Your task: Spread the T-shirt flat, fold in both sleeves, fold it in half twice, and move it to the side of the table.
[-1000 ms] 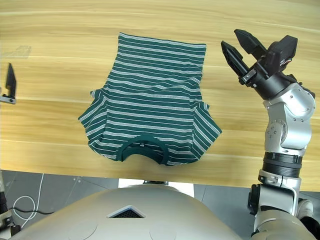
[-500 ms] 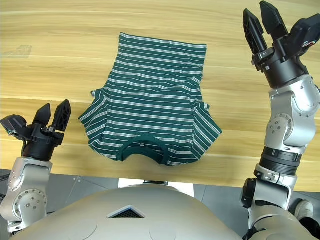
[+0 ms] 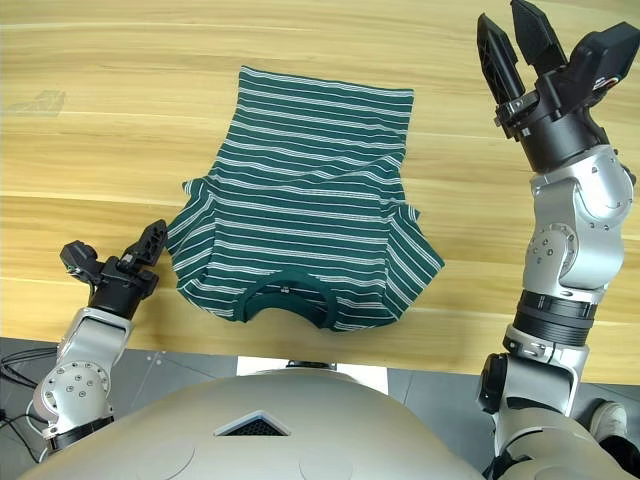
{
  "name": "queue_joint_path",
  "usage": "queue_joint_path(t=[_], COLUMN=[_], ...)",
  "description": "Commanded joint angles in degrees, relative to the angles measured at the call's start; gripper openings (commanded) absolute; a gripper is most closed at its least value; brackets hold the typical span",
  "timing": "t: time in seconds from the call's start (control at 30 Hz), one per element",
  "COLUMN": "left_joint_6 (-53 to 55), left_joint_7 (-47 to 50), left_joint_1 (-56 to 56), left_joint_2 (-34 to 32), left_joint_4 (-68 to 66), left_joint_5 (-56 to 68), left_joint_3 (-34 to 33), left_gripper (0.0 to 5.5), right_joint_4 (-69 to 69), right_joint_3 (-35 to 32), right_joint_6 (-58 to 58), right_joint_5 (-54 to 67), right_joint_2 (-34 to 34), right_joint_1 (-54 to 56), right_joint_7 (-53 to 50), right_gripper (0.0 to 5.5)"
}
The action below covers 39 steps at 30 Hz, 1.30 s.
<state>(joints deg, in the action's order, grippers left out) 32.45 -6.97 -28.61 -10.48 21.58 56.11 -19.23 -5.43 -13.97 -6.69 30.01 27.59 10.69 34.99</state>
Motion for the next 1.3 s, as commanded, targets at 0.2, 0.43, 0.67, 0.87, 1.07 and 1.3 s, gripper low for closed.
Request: queue_joint_path(t=[0.2,0.43,0.67,0.87,1.07,1.3], left_joint_6=[3.9,3.3,2.1,1.0,0.1,-5.3], left_joint_7=[0.1,0.5,0.0,-1.0,-1.9,-5.0], left_joint_1=[-2.1,-0.9,0.1,0.5,1.0,0.7], left_joint_2=[0.4,-0.3,-0.3,-0.1,0.0,-0.9], left_joint_4=[-2.3,-4.3,-6.0,-7.1,-6.5,1.9], left_joint_5=[-1.1,-2.6,-5.1,-7.9,-8.9,-11.1], left_joint_3=[2.4,1.0,0.7,1.9,1.8,0.5], left_gripper=[3.17,1.90,0.59,0.01,0.01,0.01], right_joint_4=[1.2,1.7,1.9,2.7,3.5,4.8], right_joint_3=[0.8,0.7,0.4,0.6,1.2,1.9], right_joint_6=[0.3,1.1,1.3,1.9,2.3,3.3], right_joint_5=[-2.0,-2.8,-3.0,-3.7,-4.5,-5.4], right_joint_2=[-0.2,-0.2,0.2,-0.2,-0.7,-1.2], right_joint_1=[1.8,1.7,0.7,0.3,0.6,0.8], right_joint_7=[0.3,0.5,0.9,0.9,1.3,1.8], right_gripper=[1.91,1.91,1.91,1.91,1.91,1.91])
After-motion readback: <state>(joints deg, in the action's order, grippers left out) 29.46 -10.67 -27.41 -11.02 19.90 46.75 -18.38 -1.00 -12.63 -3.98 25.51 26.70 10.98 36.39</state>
